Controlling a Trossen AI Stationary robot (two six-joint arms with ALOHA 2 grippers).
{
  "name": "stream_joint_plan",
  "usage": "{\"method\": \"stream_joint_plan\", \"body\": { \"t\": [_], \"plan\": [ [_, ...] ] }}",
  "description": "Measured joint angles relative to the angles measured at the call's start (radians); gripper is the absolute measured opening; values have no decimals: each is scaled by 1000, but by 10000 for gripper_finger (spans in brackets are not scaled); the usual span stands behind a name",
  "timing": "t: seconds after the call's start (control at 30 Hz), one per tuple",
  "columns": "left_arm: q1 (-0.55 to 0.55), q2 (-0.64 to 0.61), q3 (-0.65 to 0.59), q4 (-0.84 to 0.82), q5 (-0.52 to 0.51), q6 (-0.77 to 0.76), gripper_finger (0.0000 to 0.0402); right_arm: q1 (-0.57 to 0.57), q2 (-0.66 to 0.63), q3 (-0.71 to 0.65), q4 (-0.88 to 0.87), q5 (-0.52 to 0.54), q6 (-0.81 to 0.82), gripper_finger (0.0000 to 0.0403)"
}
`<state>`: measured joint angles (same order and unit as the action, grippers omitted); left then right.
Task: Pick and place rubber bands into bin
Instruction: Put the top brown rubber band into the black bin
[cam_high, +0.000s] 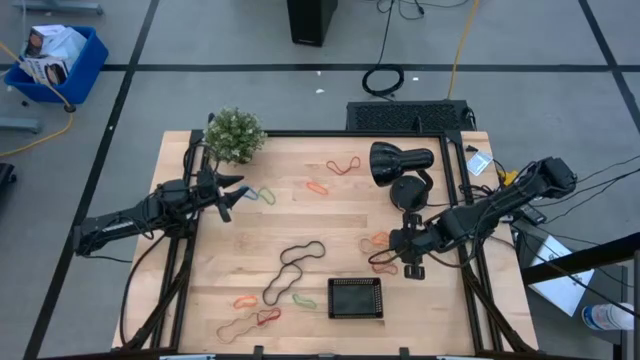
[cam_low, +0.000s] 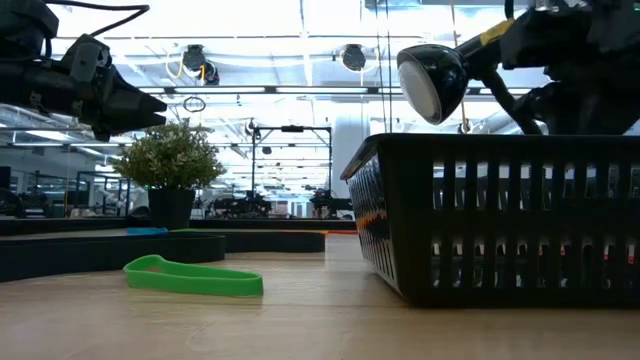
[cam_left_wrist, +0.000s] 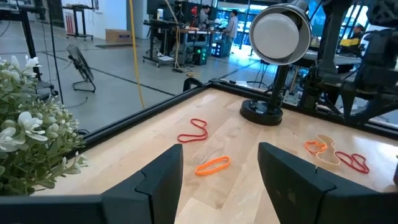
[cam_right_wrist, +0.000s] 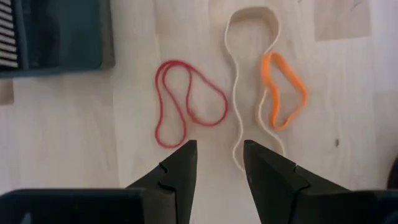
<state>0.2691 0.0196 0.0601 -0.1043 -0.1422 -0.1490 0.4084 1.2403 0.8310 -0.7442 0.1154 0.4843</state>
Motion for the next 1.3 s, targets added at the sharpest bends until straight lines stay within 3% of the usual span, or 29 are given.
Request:
{"method": "stream_joint_plan", "body": {
  "t": [0.2, 0.43, 0.63, 0.93, 1.0, 1.1, 1.3],
  "plan": [
    [0, 0, 0, 2, -16, 89, 216, -13, -1, 0, 0, 187, 101, 125],
    [0, 0, 0, 2, -16, 86, 216, -19, -3, 0, 0, 223, 117, 125],
    [0, 0, 0, 2, -16, 90, 216, -21, -3, 0, 0, 222, 146, 131],
    [0, 0, 0, 2, -16, 92, 216, -21, -3, 0, -1, 218, 158, 213],
    [0, 0, 0, 2, -16, 92, 216, -20, -3, 0, -1, 170, 157, 224],
    [0, 0, 0, 2, -16, 92, 216, -19, -3, -26, 26, 99, 160, 231],
    [0, 0, 0, 3, -17, 94, 216, -20, -3, -148, 123, 91, 188, 224]
  ]
}}
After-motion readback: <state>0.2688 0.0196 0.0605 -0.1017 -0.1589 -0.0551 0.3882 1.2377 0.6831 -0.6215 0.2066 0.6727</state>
